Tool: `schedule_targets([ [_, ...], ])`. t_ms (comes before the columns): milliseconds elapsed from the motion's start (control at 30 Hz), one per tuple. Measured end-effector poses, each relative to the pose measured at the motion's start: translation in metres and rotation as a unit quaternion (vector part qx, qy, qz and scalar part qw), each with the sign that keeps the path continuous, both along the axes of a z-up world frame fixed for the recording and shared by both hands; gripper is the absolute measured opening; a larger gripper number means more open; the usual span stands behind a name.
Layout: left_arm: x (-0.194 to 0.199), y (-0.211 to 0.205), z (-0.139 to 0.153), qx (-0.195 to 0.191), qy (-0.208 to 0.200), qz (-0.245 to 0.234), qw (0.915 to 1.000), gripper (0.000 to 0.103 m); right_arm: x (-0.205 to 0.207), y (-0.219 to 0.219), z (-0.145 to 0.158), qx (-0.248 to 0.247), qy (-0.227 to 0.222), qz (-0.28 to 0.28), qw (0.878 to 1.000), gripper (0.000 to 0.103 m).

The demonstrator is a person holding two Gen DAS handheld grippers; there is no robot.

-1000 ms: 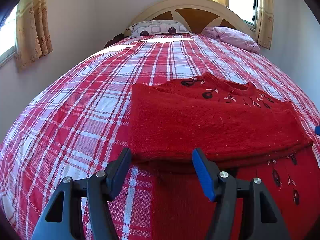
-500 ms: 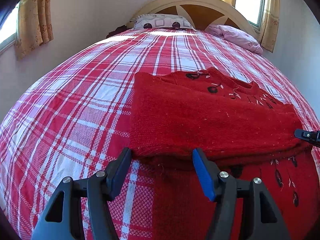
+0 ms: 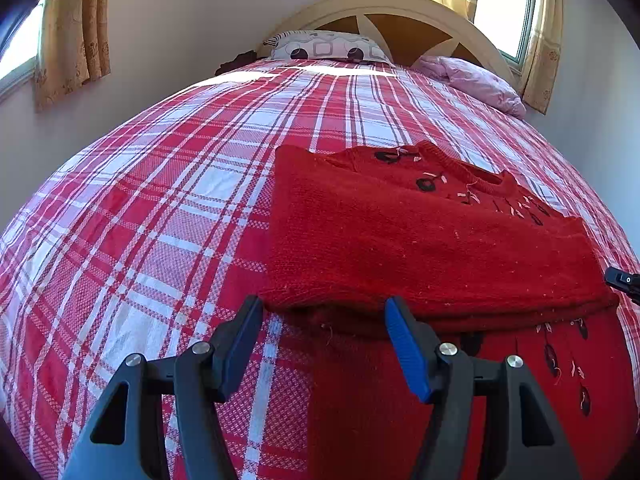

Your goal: Fold small clothes

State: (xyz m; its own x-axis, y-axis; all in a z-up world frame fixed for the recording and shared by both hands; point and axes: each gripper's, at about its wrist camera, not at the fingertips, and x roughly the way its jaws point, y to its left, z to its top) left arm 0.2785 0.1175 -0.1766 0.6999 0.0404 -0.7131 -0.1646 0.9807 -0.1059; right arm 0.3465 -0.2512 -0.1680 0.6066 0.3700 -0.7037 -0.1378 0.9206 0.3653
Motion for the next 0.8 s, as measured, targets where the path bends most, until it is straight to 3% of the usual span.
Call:
schedule_targets([
  [33,0.0,-0.001,0.0,0.003,0.0,-0.001,1.0,0.064,-0.001,-0.001,0.002,0.016,-0.003,0.006,1.0,0.013],
  [67,0.0,-0.002,0.0,0.006,0.0,-0.001,1.0,0.064,-0.001,0.001,0.004,0.034,-0.006,0.016,0.999,0.032],
  [100,-0.001,-0.003,0.002,0.008,-0.004,-0.002,1.0,0.064,-0.001,0.004,0.007,0.048,-0.009,0.027,0.998,0.067],
  [133,-0.003,-0.003,0.003,0.006,-0.01,-0.004,0.9999,0.064,-0.001,0.007,0.009,0.056,-0.014,0.036,0.998,0.076],
  [167,-0.005,-0.002,0.005,0.003,-0.018,-0.005,0.9998,0.064,-0.001,0.012,0.012,0.059,-0.021,0.043,0.997,0.078],
  [233,-0.011,0.003,0.008,-0.012,-0.036,-0.005,0.9993,0.064,0.003,0.025,0.013,0.04,-0.018,0.055,0.998,0.069],
  [267,-0.012,0.005,0.009,-0.018,-0.04,-0.005,0.999,0.065,0.007,0.03,0.01,0.025,-0.01,0.053,0.998,0.059],
  [333,-0.011,0.008,0.008,-0.029,-0.038,0.0,0.9989,0.065,0.012,0.035,0.0,0.006,0.011,0.046,0.999,0.051],
  [467,-0.007,0.015,0.002,-0.046,-0.024,0.01,0.9986,0.065,0.017,0.034,-0.011,-0.014,0.022,0.034,0.999,0.011],
  [533,-0.007,0.015,0.002,-0.048,-0.024,0.009,0.9985,0.065,0.014,0.033,-0.008,-0.01,0.018,0.04,0.999,0.01],
  [800,-0.005,0.012,0.001,-0.042,-0.021,0.001,0.9989,0.065,-0.01,0.021,0.039,-0.074,-0.065,0.015,0.995,0.009],
])
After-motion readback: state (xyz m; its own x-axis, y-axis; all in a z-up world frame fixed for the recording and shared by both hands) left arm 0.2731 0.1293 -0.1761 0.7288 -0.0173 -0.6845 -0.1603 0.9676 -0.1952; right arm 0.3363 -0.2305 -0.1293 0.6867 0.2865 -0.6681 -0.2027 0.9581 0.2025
